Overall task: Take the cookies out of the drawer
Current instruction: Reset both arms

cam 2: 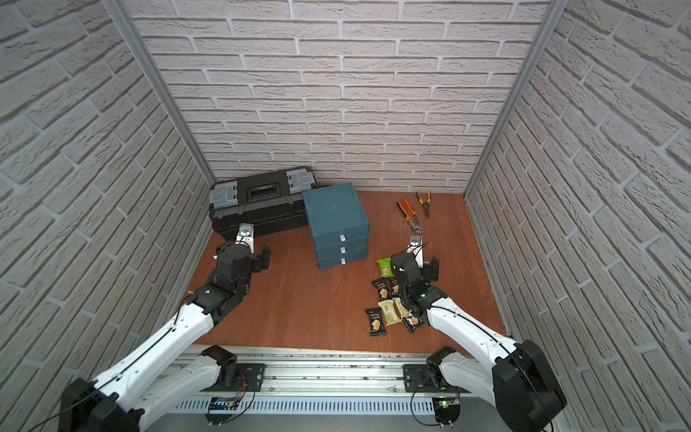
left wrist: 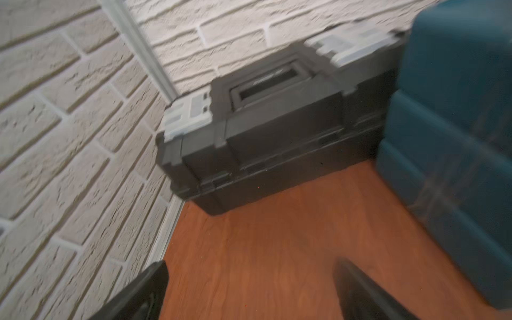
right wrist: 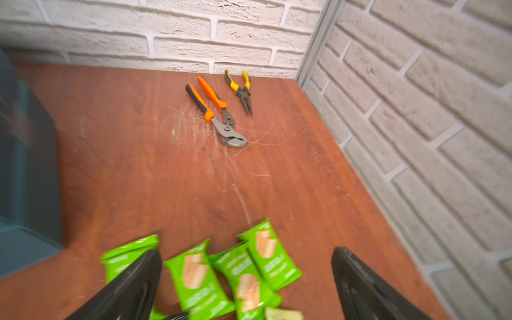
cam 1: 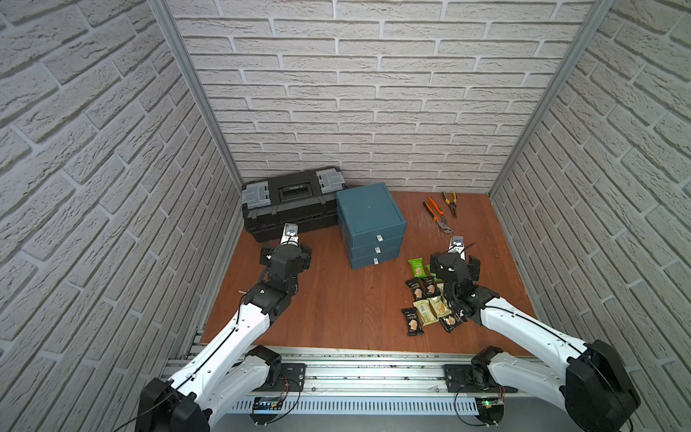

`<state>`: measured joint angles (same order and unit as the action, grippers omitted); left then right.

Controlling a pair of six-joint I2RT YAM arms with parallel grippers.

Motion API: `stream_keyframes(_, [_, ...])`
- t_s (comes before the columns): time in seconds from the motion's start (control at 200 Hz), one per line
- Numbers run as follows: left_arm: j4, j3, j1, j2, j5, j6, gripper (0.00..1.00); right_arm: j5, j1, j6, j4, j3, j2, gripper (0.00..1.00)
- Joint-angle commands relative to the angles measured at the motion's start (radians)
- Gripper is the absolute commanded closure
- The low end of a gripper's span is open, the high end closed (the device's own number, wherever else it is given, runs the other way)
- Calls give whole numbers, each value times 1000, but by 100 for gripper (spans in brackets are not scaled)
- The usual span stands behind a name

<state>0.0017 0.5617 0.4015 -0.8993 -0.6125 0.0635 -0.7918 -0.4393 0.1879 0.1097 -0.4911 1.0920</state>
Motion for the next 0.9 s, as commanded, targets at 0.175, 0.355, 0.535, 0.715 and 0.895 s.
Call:
stream_keyframes(0.175, [655, -262, -149, -162, 38, -100, 2, 206, 172, -215, 588, 230, 72, 0])
stream_keyframes(0.355, [955, -313, -172, -413, 60, -187, 1, 309, 286, -187, 741, 240, 165, 0])
stream_keyframes(0.535, [1145, -330, -227, -574, 163, -230, 2, 415, 352, -192, 908, 239, 319, 0])
stream_keyframes(0.715, [1134, -325, -345, -605, 317, -121, 1, 579, 353, -262, 941, 203, 426, 1])
stream_keyframes(0.895, [890, -176, -445, -657, 471, -54, 1, 592, 370, -241, 808, 139, 423, 0])
